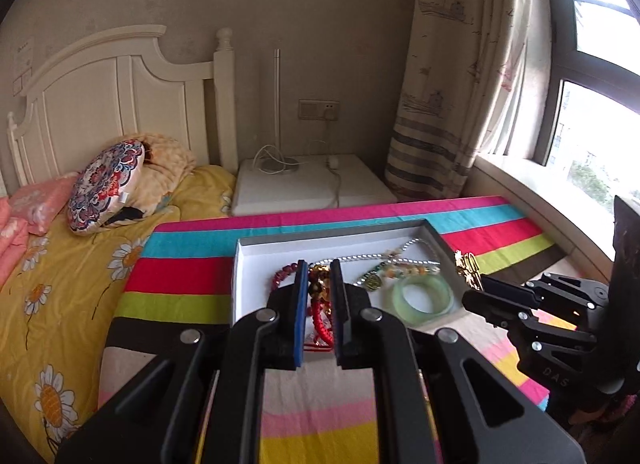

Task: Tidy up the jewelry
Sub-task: 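Carry the pendant and gold pin into the tray and open both grippers, then move the left gripper to the gold ring while the right gripper moves to the gold bangle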

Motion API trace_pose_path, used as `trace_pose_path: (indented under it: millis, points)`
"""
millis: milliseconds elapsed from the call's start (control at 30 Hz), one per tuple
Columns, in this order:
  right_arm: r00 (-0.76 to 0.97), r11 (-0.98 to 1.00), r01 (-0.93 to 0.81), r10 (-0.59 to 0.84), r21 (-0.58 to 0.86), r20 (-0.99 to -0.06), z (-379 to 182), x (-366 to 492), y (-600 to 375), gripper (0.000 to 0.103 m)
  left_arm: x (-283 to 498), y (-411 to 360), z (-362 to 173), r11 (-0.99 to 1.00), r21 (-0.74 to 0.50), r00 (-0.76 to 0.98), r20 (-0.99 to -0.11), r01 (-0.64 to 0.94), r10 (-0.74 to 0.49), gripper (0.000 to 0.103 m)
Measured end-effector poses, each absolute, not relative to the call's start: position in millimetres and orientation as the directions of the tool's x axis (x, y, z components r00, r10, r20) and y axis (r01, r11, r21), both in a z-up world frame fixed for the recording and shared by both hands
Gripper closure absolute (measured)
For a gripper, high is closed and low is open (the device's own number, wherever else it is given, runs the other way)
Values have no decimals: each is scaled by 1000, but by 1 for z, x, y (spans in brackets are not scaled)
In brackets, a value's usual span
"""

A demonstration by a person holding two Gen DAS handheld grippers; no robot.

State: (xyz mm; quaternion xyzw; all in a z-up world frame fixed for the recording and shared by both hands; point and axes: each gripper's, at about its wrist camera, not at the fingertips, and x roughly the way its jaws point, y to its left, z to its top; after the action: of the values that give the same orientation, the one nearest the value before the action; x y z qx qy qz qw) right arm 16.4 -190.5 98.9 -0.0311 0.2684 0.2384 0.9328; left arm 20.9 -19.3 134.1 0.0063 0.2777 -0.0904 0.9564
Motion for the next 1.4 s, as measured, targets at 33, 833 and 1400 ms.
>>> trace_pose_path:
  millis: [33,833,1400]
  points:
    - [742,886,-458,424,70,-520,98,22,-187,84,27,-19,130,986,-35,830,-535,162,-155,93]
    - [628,898,-434,355,67,-692,51,118,-135,79,100,3,62,1000,-3,794,-607,-15,9,26]
    - [747,921,-376,369,106,-553,102,38,-223,46,-1,-27,99,988,153,884,-457,-28,96,2]
